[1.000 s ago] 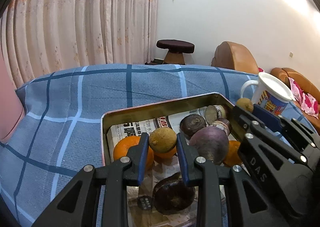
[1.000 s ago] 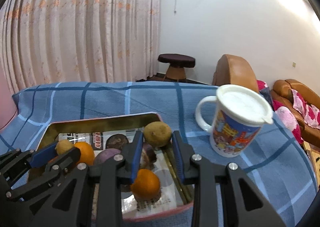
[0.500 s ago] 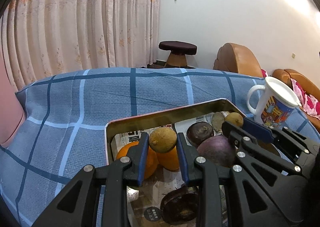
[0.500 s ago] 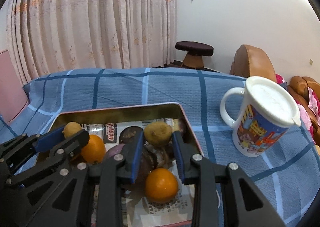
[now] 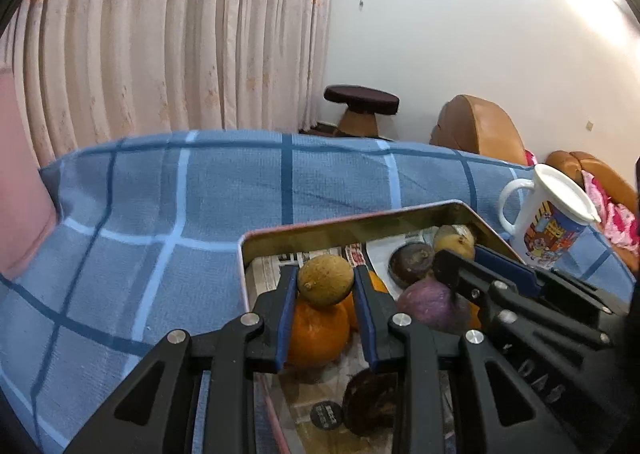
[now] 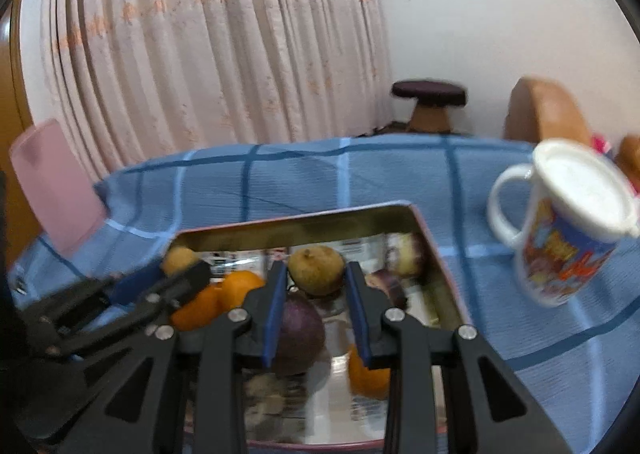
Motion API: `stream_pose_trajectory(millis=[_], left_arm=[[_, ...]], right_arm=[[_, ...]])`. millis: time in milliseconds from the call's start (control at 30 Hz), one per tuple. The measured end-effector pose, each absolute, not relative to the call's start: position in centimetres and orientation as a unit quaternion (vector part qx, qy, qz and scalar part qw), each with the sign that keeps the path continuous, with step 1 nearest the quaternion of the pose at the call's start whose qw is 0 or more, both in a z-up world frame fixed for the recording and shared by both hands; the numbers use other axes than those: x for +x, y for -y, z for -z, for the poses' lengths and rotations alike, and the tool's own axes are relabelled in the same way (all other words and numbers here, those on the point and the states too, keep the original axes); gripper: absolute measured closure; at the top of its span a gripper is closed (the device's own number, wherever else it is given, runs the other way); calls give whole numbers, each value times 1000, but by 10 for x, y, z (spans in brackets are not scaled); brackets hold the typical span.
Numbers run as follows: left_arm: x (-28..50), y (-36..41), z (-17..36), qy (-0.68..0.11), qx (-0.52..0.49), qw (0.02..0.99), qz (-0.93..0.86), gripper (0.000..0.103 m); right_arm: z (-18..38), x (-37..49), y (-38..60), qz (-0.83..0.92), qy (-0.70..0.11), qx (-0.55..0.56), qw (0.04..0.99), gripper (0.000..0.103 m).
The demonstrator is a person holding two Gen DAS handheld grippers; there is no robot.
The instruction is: Organize fruits
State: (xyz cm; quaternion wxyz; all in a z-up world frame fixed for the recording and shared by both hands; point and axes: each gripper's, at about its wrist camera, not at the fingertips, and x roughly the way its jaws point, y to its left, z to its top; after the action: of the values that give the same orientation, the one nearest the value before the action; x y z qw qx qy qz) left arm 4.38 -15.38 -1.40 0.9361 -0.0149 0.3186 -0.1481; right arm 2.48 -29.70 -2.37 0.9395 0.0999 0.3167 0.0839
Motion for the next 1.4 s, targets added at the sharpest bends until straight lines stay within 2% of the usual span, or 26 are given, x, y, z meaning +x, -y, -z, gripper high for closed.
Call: stream_pose_trajectory(millis=[233, 433, 533, 567, 600, 633, 667, 700, 733, 800, 833, 933, 1067, 1167, 1267, 1400], left_arm=[[38, 158, 15, -320, -4, 935, 154, 73], [32, 165, 15, -319, 17, 933, 166, 73], [31, 170, 16, -319, 28, 934, 160, 73], [32, 169, 17, -321, 25, 933, 163, 72], [33, 169, 17, -323, 21, 931, 168, 66], [33, 170, 17, -322, 21, 931, 171, 62], [31, 172, 16, -317, 23, 934, 165, 48], [30, 172, 15, -312, 27, 937, 152, 24], [29, 172, 15, -310, 29, 939, 148, 17], [29, 175, 15, -313, 30, 935, 165, 12], [29, 175, 15, -314, 27, 934, 168, 12], [28, 173, 14, -311, 23, 936, 162, 12], [20, 167, 6, -273, 24, 953, 131, 12], [14, 159, -1, -238, 22, 966, 101, 12], [11, 149, -3, -212, 7, 974, 79, 12], [12, 142, -2, -211, 4, 976, 57, 12]], right_arm=[[28, 26, 305, -119, -326, 158, 925, 69], [28, 28, 295, -134, -325, 147, 925, 69], [31, 29, 297, -130, -328, 152, 923, 61], [31, 29, 299, -125, -328, 153, 924, 54], [31, 28, 302, -118, -325, 158, 925, 48], [31, 27, 307, -122, -321, 168, 924, 45], [30, 26, 309, -127, -317, 178, 923, 40], [29, 24, 310, -126, -312, 181, 924, 36], [28, 22, 309, -123, -307, 178, 927, 34], [23, 17, 307, -115, -297, 166, 933, 29], [21, 15, 307, -112, -293, 161, 936, 29], [12, 3, 306, -85, -260, 142, 951, 18], [2, -10, 309, -43, -218, 126, 967, 8], [-6, -22, 305, 7, -179, 90, 980, 8], [-9, -33, 302, 36, -145, 71, 986, 1], [-9, -40, 297, 45, -126, 54, 989, 0]])
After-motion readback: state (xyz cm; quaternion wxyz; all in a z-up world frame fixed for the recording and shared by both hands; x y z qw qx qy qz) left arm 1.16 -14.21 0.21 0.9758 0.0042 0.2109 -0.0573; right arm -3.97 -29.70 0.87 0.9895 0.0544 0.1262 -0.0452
